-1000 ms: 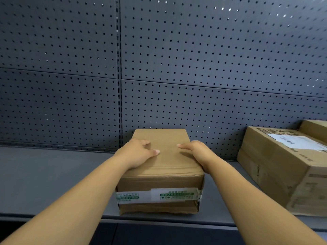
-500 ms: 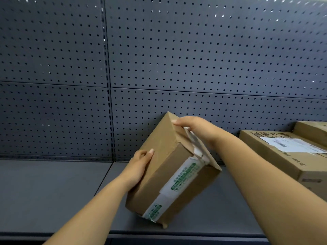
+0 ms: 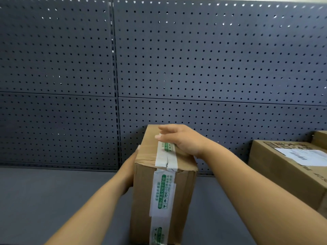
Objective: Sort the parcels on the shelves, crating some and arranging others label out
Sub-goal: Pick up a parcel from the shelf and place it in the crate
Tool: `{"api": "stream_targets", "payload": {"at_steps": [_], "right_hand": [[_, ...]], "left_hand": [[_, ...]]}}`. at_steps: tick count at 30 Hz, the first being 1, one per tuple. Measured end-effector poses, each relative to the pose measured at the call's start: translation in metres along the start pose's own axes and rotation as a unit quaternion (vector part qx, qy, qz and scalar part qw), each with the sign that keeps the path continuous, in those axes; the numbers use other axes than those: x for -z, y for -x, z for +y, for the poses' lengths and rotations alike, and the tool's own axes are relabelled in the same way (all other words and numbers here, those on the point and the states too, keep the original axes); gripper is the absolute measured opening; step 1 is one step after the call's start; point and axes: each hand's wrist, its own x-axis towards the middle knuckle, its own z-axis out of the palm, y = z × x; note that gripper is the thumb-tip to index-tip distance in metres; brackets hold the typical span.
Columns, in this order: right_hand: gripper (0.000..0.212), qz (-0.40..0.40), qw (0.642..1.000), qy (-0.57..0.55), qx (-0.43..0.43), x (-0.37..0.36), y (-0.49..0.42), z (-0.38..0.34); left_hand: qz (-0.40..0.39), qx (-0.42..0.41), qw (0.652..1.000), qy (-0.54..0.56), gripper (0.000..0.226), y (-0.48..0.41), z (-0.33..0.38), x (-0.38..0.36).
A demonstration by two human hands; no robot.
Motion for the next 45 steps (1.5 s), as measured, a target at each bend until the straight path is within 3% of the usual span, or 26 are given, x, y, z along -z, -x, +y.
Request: {"api": "stream_targets", "payload": {"at_steps": [3, 5, 10, 12, 15, 17, 22, 25, 27, 29, 33, 39, 42, 45], "right_hand": [[0.064, 0.039, 0.999, 0.033, -0.009, 0.002, -0.005, 0.010], [0.064, 0.039, 0.995, 0.085, -0.031, 0.002, -0.008, 0.016], [0.053, 0.021, 0.989, 0.111, -0.099, -0.001, -0.017, 0.023], [0.026, 0.025, 0.988, 0.078, -0.129, 0.000, -0.020, 0.024], [0.031, 0.016, 0.987, 0.099, -0.129, -0.004, -0.021, 0.023], [0.027, 0.018, 0.989, 0.101, -0.110, -0.006, -0.026, 0.029], [0.031, -0.011, 0.986, 0.145, -0.088, -0.011, -0.036, 0.028], [0.053, -0.018, 0.988, 0.130, -0.075, -0.011, -0.039, 0.027], [0.065, -0.013, 0.996, 0.069, -0.061, -0.012, -0.038, 0.031], [0.058, 0.003, 0.999, 0.006, -0.054, -0.011, -0.035, 0.034], [0.046, 0.005, 0.998, -0.035, -0.053, -0.009, -0.035, 0.040], [0.061, 0.017, 0.996, -0.068, -0.055, -0.010, -0.028, 0.034], [0.055, 0.030, 0.991, -0.119, -0.043, -0.009, -0.018, 0.037], [0.041, 0.043, 0.980, -0.193, -0.031, -0.010, -0.014, 0.041]], "left_hand": [[-0.034, -0.052, 0.997, -0.048, 0.045, -0.005, 0.021, 0.002], [-0.022, -0.108, 0.989, -0.097, 0.040, -0.004, 0.040, -0.005], [0.002, -0.196, 0.917, -0.348, 0.050, -0.006, 0.077, -0.026], [-0.001, -0.183, 0.888, -0.423, 0.045, -0.009, 0.081, -0.035], [0.001, -0.121, 0.875, -0.469, 0.037, -0.018, 0.076, -0.044], [-0.005, -0.118, 0.845, -0.522, 0.037, -0.019, 0.073, -0.043], [-0.008, -0.104, 0.866, -0.488, 0.042, -0.027, 0.070, -0.029], [-0.018, -0.108, 0.862, -0.496, 0.043, -0.031, 0.066, -0.020], [-0.047, -0.124, 0.839, -0.528, 0.045, -0.031, 0.065, -0.013], [-0.069, -0.138, 0.811, -0.564, 0.045, -0.032, 0.064, -0.009], [-0.086, -0.143, 0.833, -0.528, 0.044, -0.033, 0.063, -0.010], [-0.071, -0.146, 0.847, -0.506, 0.044, -0.029, 0.063, -0.016], [-0.045, -0.147, 0.844, -0.514, 0.046, -0.024, 0.062, -0.016], [-0.030, -0.139, 0.876, -0.461, 0.042, -0.019, 0.063, -0.015]]}}
